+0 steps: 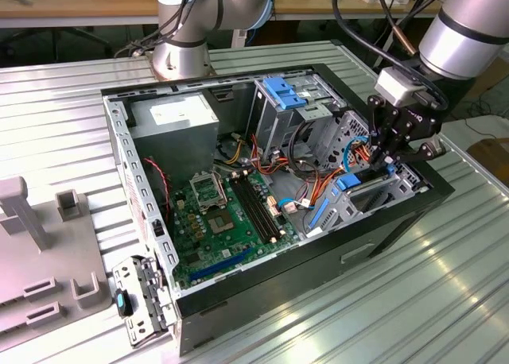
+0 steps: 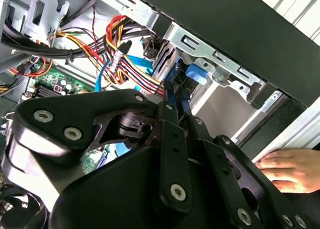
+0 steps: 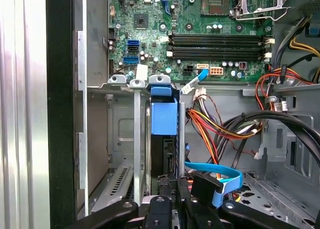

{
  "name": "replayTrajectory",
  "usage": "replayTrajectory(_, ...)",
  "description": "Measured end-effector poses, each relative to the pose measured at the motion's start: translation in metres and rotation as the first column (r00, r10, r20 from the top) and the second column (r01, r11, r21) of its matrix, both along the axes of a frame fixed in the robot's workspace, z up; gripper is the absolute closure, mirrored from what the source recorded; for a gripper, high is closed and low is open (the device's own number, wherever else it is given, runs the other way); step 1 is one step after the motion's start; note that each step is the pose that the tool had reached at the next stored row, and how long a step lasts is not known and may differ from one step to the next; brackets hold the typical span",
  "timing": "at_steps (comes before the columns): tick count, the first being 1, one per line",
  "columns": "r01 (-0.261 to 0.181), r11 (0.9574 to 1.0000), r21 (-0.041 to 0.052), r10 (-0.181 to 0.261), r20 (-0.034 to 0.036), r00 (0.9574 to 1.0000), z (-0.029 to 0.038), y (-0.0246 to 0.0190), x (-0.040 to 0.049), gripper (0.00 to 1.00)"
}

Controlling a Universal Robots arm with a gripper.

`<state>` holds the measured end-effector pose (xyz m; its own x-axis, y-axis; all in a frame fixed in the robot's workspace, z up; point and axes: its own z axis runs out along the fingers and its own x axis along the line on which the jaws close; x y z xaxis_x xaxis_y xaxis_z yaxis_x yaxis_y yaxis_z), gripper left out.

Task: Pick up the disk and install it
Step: 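Insert the first disk wire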

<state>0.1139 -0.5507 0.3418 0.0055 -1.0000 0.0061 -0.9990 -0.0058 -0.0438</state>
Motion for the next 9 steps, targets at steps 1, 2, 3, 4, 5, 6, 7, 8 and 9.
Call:
replayTrajectory(1,0.000,1.0000,0.0004,0.000,-0.0002,1.0000,-0.0006,0.0000,0.0000,0.83)
replayTrajectory(2,0.000,1.0000,0.0010,0.000,-0.0004,1.0000,-0.0014,0.0000,0.0001,0.83)
replayTrajectory(3,0.000,1.0000,0.0014,0.000,-0.0005,1.0000,-0.0020,0.0000,0.0000,0.83)
replayTrajectory(4,0.000,1.0000,0.0015,0.000,-0.0009,1.0000,-0.0028,0.0000,0.0000,0.83)
replayTrajectory(5,0.000,1.0000,0.0020,0.000,-0.0013,1.0000,-0.0036,0.0000,0.0000,0.83)
replayTrajectory(6,0.000,1.0000,0.0033,0.000,-0.0016,1.0000,-0.0048,0.0000,0.0000,0.83)
replayTrajectory(7,0.000,1.0000,0.0047,0.000,-0.0016,1.0000,-0.0054,0.0000,0.0000,0.83)
replayTrajectory(8,0.000,1.0000,0.0057,0.000,-0.0016,1.0000,-0.0057,0.0000,0.0000,0.83)
replayTrajectory(9,0.000,1.0000,0.0068,0.000,-0.0024,1.0000,-0.0086,0.0000,0.0000,0.83)
